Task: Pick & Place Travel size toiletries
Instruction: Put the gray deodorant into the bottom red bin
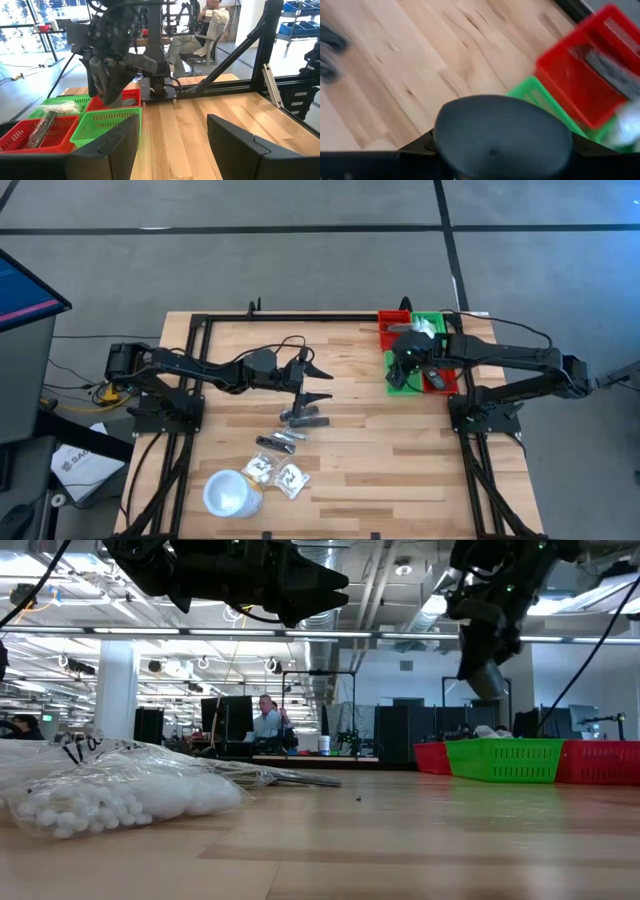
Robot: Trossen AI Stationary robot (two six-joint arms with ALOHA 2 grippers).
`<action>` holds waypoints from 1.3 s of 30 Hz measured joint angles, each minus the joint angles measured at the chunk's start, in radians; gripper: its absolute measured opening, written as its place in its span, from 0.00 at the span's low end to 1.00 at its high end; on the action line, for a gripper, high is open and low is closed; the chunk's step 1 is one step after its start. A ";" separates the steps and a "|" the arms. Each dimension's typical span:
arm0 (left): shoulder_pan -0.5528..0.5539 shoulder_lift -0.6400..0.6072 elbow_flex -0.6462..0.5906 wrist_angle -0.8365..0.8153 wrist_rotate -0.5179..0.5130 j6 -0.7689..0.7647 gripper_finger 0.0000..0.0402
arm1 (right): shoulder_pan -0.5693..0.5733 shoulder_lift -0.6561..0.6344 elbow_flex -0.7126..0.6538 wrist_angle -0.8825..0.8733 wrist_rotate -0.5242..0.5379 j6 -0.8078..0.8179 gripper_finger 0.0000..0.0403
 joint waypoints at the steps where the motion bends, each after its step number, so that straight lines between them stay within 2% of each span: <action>1: 0.000 0.000 0.000 0.000 0.000 0.000 0.55 | -0.009 0.000 0.000 -0.016 0.002 0.001 0.49; 6: 0.000 0.000 0.000 -0.001 0.000 0.000 0.55 | -0.054 0.000 -0.005 -0.059 0.021 0.029 0.49; 17: 0.000 0.000 0.000 -0.003 0.001 0.000 0.55 | -0.191 -0.002 -0.107 -0.096 0.019 0.070 0.49; 27: 0.000 0.000 0.000 -0.003 0.001 0.002 0.55 | -0.337 -0.002 -0.116 -0.184 0.020 0.066 0.49; 39: 0.000 0.000 0.000 -0.004 0.001 0.003 0.55 | -0.453 -0.002 -0.116 -0.255 0.020 0.023 0.49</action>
